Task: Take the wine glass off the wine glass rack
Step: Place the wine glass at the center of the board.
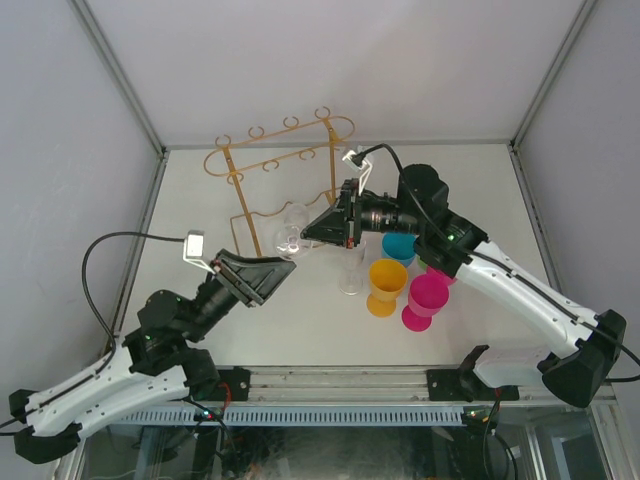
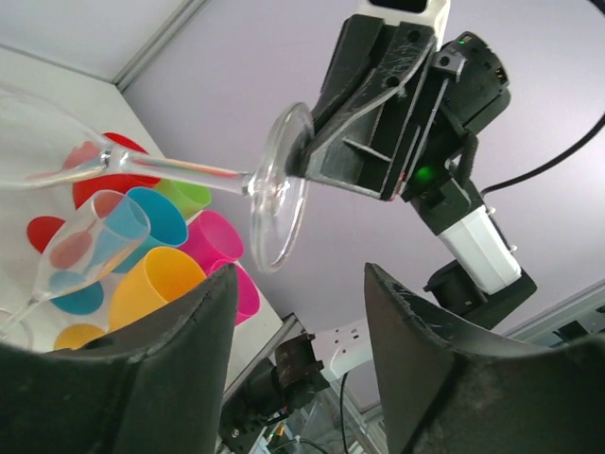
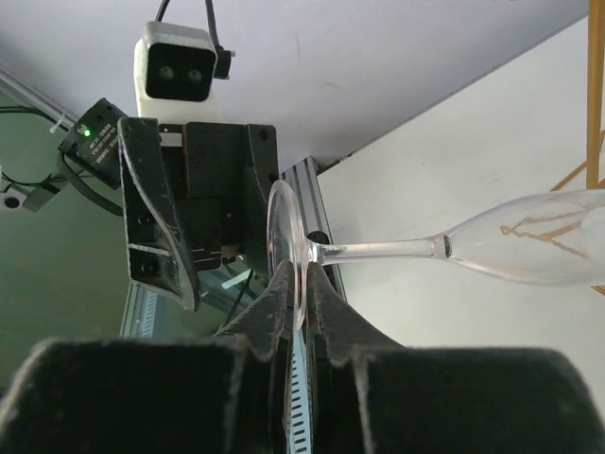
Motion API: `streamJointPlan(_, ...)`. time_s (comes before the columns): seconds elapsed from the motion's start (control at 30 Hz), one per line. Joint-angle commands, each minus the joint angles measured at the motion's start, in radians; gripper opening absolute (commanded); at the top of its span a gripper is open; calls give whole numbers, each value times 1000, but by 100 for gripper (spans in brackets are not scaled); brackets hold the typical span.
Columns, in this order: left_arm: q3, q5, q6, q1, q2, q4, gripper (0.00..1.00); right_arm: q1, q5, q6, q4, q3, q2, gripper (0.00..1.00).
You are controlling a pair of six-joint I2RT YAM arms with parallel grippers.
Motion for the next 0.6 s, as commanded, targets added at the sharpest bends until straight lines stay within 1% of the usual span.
streamJointPlan(0.0,2,42,-35,4,17,117,56,12,-20,-37,80,5,-18,0)
streamJointPlan(0.1,7,44,-30,3,26,118,50,13,-39,-36,78,5,-18,0)
streamJointPlan(0.27,7,32,-24,4,32,112,48,16,-60,-38,80,5,-26,0)
streamJointPlan(0.37,13,22,-12,3,36,111,39,16,-60,-39,77,4,-31,0)
streamJointPlan(0.5,30,26,13,3,48,96,31,17,-74,-42,72,4,-35,0)
streamJointPlan(0.57,38,40,20,3,57,91,29,21,-86,-44,71,4,-37,0)
